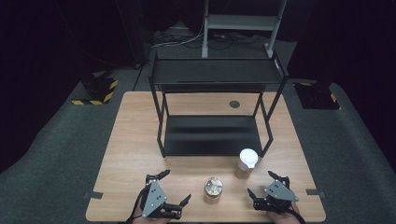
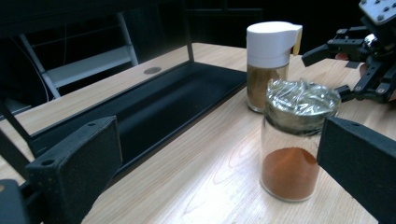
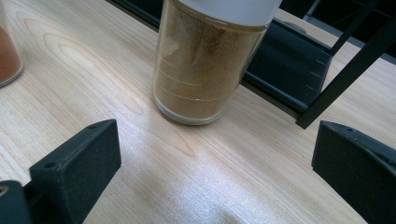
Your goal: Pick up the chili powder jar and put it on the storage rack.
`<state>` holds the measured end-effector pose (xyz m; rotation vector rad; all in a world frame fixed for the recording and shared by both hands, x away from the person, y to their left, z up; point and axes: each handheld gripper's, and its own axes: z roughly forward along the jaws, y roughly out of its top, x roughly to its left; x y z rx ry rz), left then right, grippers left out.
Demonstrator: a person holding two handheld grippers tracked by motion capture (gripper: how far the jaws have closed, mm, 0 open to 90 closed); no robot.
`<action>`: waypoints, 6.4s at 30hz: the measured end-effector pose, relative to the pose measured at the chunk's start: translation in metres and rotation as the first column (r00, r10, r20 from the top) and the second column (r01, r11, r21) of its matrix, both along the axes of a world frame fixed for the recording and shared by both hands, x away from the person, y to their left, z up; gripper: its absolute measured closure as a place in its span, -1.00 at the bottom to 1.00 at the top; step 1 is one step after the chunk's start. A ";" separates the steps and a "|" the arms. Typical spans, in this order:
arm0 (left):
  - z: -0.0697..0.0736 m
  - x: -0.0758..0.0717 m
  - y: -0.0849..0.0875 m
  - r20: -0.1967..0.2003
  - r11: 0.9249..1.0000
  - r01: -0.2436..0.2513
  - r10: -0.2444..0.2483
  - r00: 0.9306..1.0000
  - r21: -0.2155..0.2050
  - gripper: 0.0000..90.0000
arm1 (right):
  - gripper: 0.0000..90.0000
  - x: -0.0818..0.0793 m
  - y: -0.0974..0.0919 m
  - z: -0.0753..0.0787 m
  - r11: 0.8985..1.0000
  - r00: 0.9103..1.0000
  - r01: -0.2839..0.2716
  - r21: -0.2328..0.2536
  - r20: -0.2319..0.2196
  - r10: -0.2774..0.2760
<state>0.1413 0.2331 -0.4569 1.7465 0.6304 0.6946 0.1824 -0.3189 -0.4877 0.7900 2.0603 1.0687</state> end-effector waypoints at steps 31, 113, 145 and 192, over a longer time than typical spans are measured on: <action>-0.007 0.023 -0.033 -0.047 0.992 0.125 -0.126 0.991 -0.021 -0.99 | -1.00 -0.001 0.000 -0.001 1.000 1.000 -0.007 -0.001 0.008 0.007; -0.034 0.049 -0.040 -0.060 0.984 0.105 -0.115 0.992 -0.142 -0.24 | -1.00 0.000 -0.004 -0.001 1.000 1.000 -0.014 0.014 0.004 0.014; 0.004 0.045 0.003 -0.001 0.985 -0.071 0.072 0.997 -0.158 -0.24 | -1.00 -0.001 -0.003 -0.001 1.000 1.000 -0.011 0.010 0.007 0.011; 0.065 0.072 -0.006 0.074 0.970 -0.100 0.119 0.990 -0.221 -0.24 | -1.00 -0.001 -0.004 -0.002 1.000 1.000 -0.009 0.021 0.006 0.008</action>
